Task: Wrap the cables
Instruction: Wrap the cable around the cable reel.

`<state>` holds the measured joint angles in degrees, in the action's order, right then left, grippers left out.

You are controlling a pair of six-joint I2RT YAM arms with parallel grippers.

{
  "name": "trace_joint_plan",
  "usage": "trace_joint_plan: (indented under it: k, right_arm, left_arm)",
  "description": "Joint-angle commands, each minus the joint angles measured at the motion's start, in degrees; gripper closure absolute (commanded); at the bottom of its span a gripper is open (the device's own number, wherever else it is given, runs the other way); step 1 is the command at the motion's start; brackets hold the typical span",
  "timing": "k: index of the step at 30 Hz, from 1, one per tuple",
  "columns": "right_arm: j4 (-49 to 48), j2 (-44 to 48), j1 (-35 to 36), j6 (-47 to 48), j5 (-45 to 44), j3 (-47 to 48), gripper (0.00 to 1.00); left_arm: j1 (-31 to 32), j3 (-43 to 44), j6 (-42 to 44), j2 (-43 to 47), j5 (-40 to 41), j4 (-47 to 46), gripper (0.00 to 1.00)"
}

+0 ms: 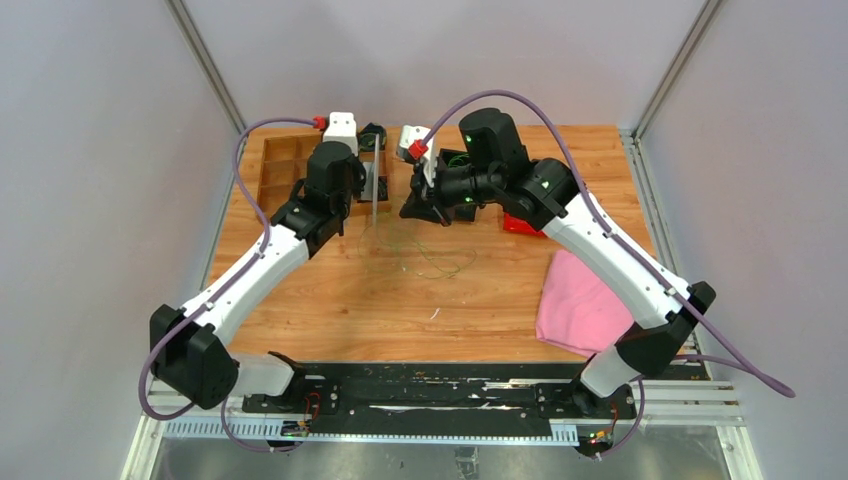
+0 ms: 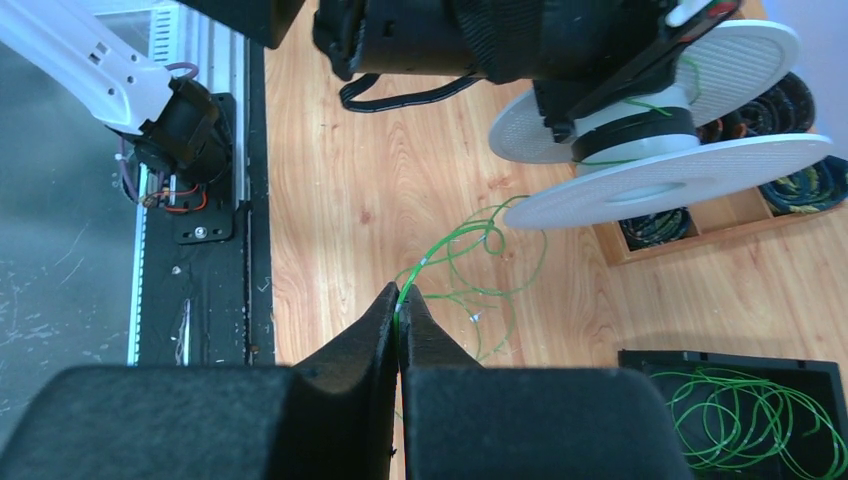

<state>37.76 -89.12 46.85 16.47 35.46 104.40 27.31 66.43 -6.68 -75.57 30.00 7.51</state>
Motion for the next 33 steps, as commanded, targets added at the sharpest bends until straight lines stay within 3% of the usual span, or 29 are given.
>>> trace_joint_plan:
  k: [1,33]
  right_arm:
    - [0.29,0.08,-1.21,-1.03,-2.17,3.76,0.99]
    - [-0.50,-1.10,-8.72,3.31,-10.05,7.91,0.99]
  left_arm:
    - [0.81,-1.68,4.53,3.11,1.95,-8.72,1.00]
    - [1.52,-9.53,22.00,9.04,-15.35,-12.66,1.00]
